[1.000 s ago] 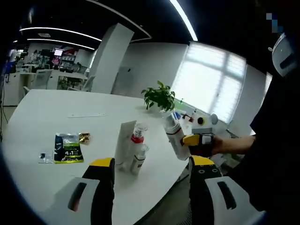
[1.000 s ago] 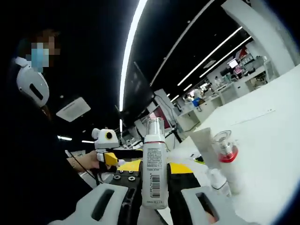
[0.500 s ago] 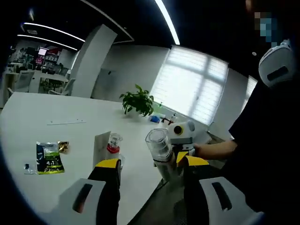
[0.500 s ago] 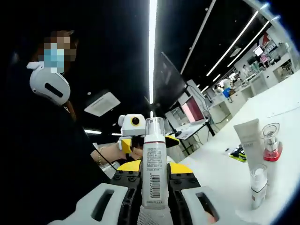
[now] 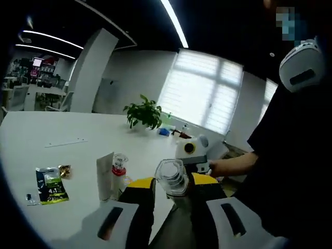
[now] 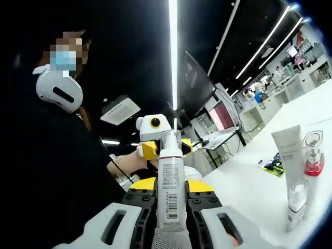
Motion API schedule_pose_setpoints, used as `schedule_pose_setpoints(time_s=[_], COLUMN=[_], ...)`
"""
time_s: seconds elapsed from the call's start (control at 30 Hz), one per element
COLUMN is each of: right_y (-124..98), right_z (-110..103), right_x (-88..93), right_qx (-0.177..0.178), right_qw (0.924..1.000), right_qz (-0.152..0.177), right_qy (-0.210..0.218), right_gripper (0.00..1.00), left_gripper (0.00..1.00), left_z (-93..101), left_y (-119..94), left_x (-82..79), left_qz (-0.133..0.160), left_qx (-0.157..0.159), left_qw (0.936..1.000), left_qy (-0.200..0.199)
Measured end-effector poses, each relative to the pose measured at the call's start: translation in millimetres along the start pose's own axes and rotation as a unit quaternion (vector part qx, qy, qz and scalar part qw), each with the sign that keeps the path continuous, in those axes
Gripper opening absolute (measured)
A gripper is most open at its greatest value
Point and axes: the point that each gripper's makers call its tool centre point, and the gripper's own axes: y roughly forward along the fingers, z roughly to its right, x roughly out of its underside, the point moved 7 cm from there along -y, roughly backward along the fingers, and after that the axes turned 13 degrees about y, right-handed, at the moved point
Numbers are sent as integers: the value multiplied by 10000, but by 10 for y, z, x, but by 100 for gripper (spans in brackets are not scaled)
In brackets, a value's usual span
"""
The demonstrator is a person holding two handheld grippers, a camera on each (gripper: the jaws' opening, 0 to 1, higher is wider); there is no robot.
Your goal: Arrange the skincare products in the storage area until every visible bottle or jar stands upright without overlapping.
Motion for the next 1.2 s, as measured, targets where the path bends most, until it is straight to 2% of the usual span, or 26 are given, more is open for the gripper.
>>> schedule_pose_setpoints(time_s=[0.1,0.17,0.23,0.3,0.37,0.43,0.5,0.63,0.93,1.2], right_y=[11,28,33,48,53,67,80,88,67,77], right_z=[13,38,57,91,140,149,174,179,223,286], right_x=[-8,-7,41,76,116,148,192,255,281,352], right_qx=[74,267,440,777,1167,1322,1553,1718,1882,1849], right_qw=[10000,9994,9982,9944,9883,9844,9771,9712,9477,9376], right_qz=[6,-27,-276,-437,-618,-750,-915,-1032,-1679,-2019], right_qy=[-35,-212,-298,-571,-757,-892,-1129,-1286,-1957,-2146], right_gripper=[10,11,12,14,17,19,18,17,15,12], left_gripper=[22,22,21,21,19,18,18,18,18,18], left_z=[6,4,20,46,102,150,155,164,209,227], left_y=[16,23,19,39,84,149,185,242,302,339], left_x=[-20,-12,21,61,75,98,133,175,208,273], left_qz=[-65,-221,-465,-700,-801,-953,-1083,-1253,-1593,-1857], left_qx=[-18,-61,46,49,168,141,154,213,451,623], left_qw=[9999,9993,9972,9946,9928,9900,9878,9845,9733,9637], left_qy=[88,307,578,765,869,1030,1106,1208,1590,1814])
